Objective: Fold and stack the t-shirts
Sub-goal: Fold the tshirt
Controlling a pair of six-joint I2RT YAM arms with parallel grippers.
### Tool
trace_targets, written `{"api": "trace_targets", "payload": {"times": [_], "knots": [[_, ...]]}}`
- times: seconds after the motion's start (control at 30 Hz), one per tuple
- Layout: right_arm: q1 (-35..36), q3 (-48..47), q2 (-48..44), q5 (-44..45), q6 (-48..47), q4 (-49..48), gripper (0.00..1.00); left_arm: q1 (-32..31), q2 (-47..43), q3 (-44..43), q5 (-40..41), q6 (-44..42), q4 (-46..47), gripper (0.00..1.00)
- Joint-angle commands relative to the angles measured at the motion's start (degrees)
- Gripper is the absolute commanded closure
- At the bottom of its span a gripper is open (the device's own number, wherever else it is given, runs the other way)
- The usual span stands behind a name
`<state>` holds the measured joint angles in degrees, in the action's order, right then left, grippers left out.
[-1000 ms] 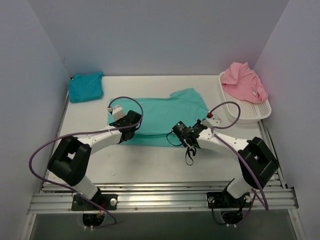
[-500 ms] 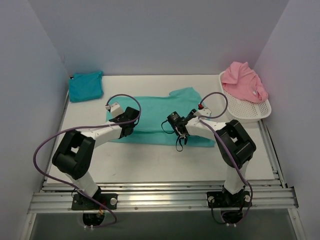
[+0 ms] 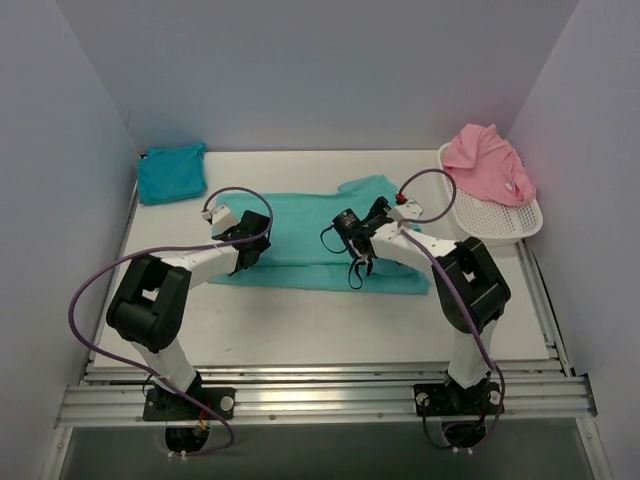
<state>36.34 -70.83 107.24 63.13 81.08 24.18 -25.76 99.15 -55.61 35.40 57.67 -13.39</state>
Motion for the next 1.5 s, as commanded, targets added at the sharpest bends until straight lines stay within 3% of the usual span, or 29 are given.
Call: {"api": "trace_targets", "payload": {"times": [0.0,0.13,0.27,0.5,0.7,0.87,1.03,1.27,1.47], "knots": [[-0.13,-1.95,-4.49,4.37,-1.7,3.6,0.0,0.88,-3.26,-4.67,2.48,-2.55,0.47,0.06],[0.22,0.07,-12.12,3.4,-3.99,3.59,0.0,2.55,-4.14,-8.36,2.66,-3.88,-1.9,0.06],[1.02,6.64,-19.34,1.91,-4.17,2.98,0.0,2.64,-5.37,-6.53,2.13,-4.32,0.8,0.06],[1.54,13.77,-30.05,0.15,-3.3,4.11,0.0,5.1,1.21,-12.22,-0.23,-3.88,-2.69,0.06],[5.49,18.0,-37.53,0.5,-2.51,4.64,0.0,0.19,-9.3,-2.07,-2.35,-2.83,0.91,0.06],[7.95,18.88,-38.25,1.81,0.22,7.45,0.0,-4.55,-14.16,2.96,-3.67,0.41,-1.19,0.06],[9.19,19.5,-37.72,2.17,3.21,9.65,0.0,-8.51,-17.41,7.8,0.02,3.58,-1.64,0.06],[9.98,20.99,-39.04,2.52,3.91,10.0,0.0,-9.57,-12.76,11.05,-0.15,5.52,3.27,0.06],[10.24,21.34,-39.56,2.87,4.7,11.14,0.0,-9.57,-6.61,8.51,1.34,4.38,5.83,0.05]]}}
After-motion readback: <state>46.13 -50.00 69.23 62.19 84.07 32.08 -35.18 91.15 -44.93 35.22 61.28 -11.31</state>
